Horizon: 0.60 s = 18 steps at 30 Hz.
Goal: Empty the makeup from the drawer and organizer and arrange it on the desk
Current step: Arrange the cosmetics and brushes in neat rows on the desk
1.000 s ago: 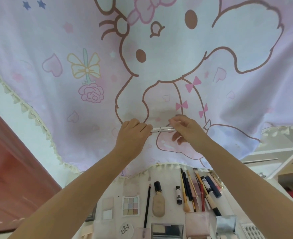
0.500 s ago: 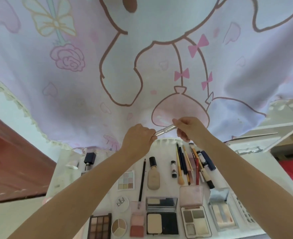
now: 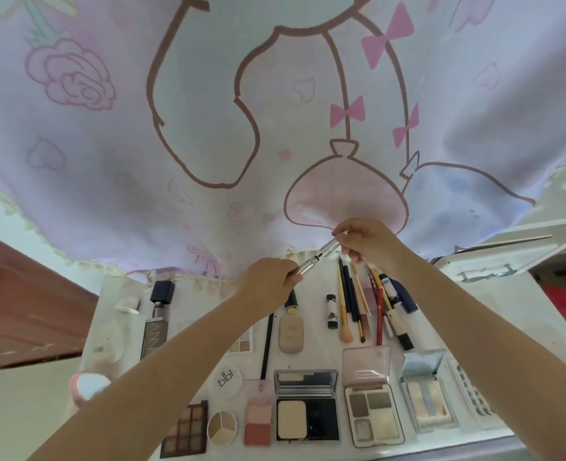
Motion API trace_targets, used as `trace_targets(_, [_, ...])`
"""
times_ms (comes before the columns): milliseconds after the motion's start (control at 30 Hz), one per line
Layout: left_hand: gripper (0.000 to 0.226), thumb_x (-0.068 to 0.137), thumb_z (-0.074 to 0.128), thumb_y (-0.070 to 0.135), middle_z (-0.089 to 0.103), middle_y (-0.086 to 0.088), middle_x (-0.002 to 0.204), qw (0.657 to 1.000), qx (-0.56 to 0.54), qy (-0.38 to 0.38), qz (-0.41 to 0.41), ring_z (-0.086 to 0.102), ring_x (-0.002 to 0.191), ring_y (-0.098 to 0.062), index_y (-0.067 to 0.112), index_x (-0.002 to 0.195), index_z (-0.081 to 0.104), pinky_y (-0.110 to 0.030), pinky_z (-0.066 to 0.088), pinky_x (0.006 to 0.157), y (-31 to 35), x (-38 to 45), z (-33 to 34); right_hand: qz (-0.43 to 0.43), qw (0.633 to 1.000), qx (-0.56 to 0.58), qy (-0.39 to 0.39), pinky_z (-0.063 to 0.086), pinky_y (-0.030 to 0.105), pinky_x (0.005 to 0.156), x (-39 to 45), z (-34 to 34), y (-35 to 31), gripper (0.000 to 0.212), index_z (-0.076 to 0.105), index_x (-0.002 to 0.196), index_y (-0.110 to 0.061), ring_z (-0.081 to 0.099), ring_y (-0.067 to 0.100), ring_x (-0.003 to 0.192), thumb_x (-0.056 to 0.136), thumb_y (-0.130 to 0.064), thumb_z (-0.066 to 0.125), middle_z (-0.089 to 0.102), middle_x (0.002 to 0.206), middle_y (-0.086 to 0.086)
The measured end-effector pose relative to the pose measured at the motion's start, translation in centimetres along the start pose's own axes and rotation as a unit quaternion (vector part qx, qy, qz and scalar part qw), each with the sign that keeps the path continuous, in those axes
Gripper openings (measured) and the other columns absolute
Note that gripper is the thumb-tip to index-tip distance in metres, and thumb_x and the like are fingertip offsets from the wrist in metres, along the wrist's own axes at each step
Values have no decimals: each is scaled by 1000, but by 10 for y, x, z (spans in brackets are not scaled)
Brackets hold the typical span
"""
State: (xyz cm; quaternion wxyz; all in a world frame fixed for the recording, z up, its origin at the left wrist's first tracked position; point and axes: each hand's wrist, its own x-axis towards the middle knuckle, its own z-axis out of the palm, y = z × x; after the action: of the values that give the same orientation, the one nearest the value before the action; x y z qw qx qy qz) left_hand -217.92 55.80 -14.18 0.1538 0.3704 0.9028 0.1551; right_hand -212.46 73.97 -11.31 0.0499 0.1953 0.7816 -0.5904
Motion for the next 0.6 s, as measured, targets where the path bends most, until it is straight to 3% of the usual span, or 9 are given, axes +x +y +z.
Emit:
trace_targets(133, [21, 95, 43, 25, 58, -7, 84, 999, -39, -7, -20, 47, 76, -17, 9, 88, 54, -30, 41, 74, 2, 2, 10, -50, 994, -93, -18, 40, 8, 46, -5, 1, -3, 13, 59, 82, -24, 47, 4, 48, 88, -12, 56, 55, 61, -5])
trace_targets(200, [16, 94, 45, 24, 55, -4, 83, 998, -55, -13, -22, 48, 76, -16, 14, 83, 49, -27, 38, 69, 4, 4, 19, -50, 990, -131, -28, 41, 5, 50, -8, -1, 1, 8, 59, 93, -22, 50, 4, 53, 89, -17, 55, 57, 68, -8])
trace_targets(400, [13, 92, 49, 22, 49, -1, 77, 994, -102, -29, -35, 43, 73, -15, 12, 84, 50, -20, 30, 56, 3, 16, 54, -2, 992, -127, -23, 48, 9, 59, -14, -7, 33, 22, 49, 115, -23, 57, -7, 52, 93, -22, 48, 62, 74, -11])
trace_targets(500, [11, 89, 54, 20, 48, 2, 74, 988, -141, -22, -54, 44, 73, -14, 10, 85, 55, -11, 27, 54, -2, 24, 73, 42, 973, -226, -4, 47, 21, 82, -10, -3, 62, 29, 54, 121, -11, 61, 10, 85, 95, -18, 42, 64, 97, -3])
trace_targets(600, [7, 86, 58, 14, 52, 6, 75, 975, -198, -1, -102, 48, 77, -11, 7, 83, 59, -6, 32, 56, -8, 34, 89, 64, 942, -329, -33, 37, 25, 100, -1, 13, 96, 32, 54, 123, -11, 51, 17, 116, 94, -15, 41, 57, 126, 4])
